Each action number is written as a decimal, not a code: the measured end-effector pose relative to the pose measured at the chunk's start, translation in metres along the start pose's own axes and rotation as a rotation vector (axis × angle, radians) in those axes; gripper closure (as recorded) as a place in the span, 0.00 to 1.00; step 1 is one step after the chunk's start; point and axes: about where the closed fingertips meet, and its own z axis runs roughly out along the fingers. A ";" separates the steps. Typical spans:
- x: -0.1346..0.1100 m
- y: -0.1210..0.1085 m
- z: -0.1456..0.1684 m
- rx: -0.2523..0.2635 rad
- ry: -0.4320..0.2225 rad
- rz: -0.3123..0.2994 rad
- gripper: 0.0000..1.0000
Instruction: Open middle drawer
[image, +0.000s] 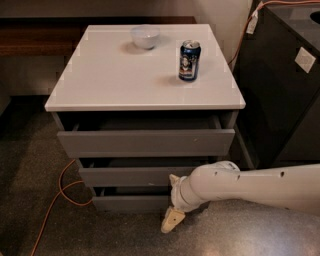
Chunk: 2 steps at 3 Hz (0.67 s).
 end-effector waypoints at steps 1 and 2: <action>0.030 -0.035 0.025 0.052 0.022 0.013 0.00; 0.031 -0.034 0.025 0.053 0.026 0.014 0.00</action>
Offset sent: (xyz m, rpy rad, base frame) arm 0.0296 -0.0186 -0.0248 -0.0197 -0.0314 -0.0296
